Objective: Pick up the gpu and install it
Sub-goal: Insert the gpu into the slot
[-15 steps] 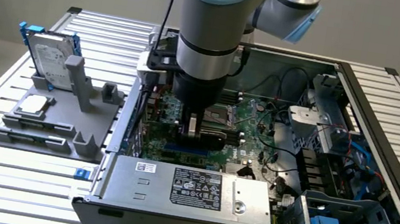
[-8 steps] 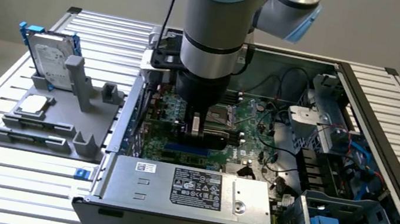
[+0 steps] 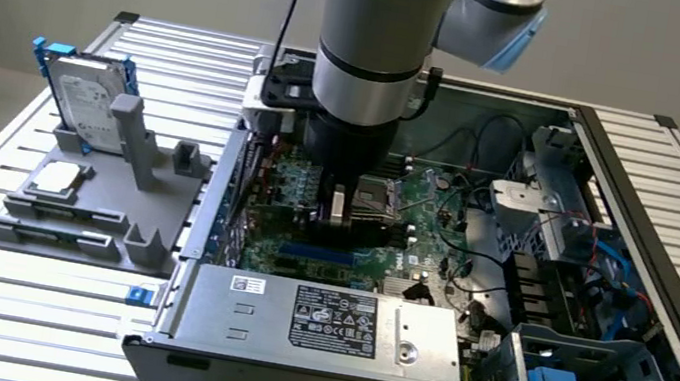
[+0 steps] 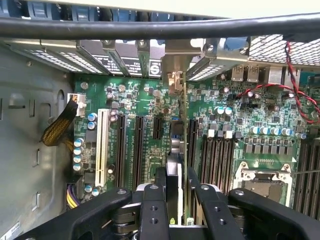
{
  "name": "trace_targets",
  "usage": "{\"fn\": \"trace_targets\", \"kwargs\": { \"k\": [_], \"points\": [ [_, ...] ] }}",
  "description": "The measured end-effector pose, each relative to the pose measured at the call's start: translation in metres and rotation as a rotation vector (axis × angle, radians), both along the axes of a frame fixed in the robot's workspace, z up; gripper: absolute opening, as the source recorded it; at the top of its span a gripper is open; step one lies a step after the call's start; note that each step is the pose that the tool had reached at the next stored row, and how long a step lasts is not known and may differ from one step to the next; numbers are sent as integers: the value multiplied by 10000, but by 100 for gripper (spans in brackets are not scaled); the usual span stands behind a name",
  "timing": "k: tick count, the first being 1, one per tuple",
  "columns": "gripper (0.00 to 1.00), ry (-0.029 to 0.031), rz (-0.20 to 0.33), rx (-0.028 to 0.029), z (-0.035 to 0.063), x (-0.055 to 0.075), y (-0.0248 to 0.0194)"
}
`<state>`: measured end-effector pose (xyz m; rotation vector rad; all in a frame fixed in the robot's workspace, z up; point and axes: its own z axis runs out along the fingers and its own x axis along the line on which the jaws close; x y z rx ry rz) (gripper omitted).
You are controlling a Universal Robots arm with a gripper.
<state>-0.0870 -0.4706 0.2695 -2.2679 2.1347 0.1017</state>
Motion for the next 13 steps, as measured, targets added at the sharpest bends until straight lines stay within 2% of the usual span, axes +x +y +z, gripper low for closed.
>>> {"fn": "trace_targets", "kwargs": {
  "k": [7,13],
  "points": [
    [27,55,-24,0,112,38,0],
    [27,117,-27,0,166,77,0]
  ]
}}
